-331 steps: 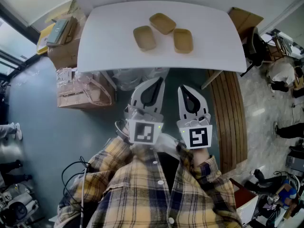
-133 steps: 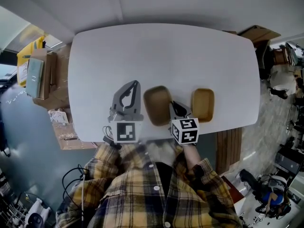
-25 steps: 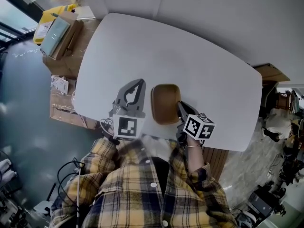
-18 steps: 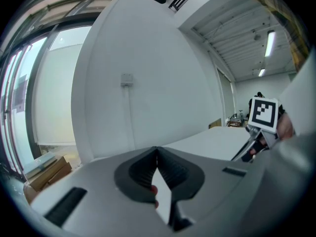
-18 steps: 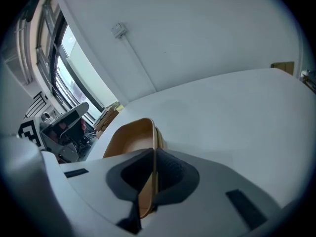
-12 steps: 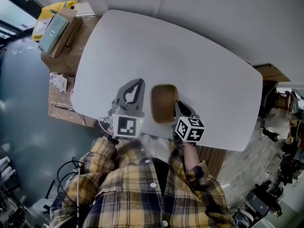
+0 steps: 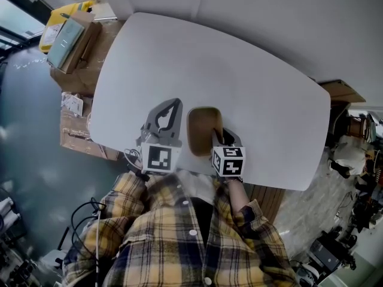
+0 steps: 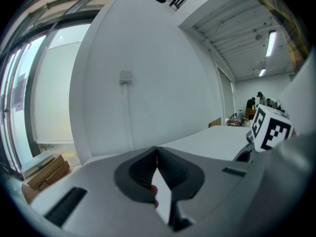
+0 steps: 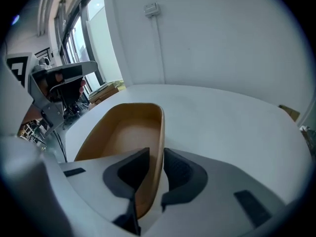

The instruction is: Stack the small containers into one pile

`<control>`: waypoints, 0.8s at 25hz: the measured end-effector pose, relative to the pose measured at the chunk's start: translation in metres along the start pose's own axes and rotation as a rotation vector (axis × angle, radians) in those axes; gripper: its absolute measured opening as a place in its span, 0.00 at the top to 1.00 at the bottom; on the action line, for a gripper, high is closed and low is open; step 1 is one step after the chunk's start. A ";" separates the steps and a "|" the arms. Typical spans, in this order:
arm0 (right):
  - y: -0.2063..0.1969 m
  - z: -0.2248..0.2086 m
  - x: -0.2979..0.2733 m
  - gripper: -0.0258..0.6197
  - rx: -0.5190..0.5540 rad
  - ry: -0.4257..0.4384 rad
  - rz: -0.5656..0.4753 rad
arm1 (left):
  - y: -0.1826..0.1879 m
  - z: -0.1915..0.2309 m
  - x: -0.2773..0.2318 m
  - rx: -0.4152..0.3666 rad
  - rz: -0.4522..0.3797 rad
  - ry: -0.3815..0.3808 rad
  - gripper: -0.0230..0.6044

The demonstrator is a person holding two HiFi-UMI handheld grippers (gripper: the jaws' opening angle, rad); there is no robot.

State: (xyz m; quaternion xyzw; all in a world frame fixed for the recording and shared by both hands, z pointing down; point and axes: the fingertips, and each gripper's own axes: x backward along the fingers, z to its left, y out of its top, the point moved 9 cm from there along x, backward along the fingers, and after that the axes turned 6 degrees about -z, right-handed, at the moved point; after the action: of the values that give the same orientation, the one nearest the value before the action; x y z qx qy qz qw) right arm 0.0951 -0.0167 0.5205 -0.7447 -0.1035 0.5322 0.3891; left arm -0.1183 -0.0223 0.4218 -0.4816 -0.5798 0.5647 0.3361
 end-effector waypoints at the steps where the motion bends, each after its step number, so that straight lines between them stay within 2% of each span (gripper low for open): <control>1: 0.000 0.000 -0.001 0.84 -0.001 0.001 0.010 | 0.000 0.000 0.000 -0.008 -0.001 -0.004 0.93; 9: 0.002 0.001 -0.008 0.82 0.043 0.001 0.059 | 0.004 -0.005 -0.003 -0.003 0.001 -0.001 0.93; 15: 0.001 0.001 -0.008 0.82 0.031 0.006 0.056 | 0.004 -0.005 -0.005 -0.080 0.000 -0.029 0.93; 20: 0.001 0.001 -0.005 0.81 -0.017 0.010 0.029 | 0.014 -0.008 -0.008 -0.001 -0.036 -0.015 0.93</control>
State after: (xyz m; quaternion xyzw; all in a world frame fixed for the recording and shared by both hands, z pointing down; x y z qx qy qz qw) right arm 0.0923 -0.0199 0.5231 -0.7522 -0.0953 0.5330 0.3757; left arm -0.1060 -0.0290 0.4101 -0.4668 -0.5912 0.5620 0.3417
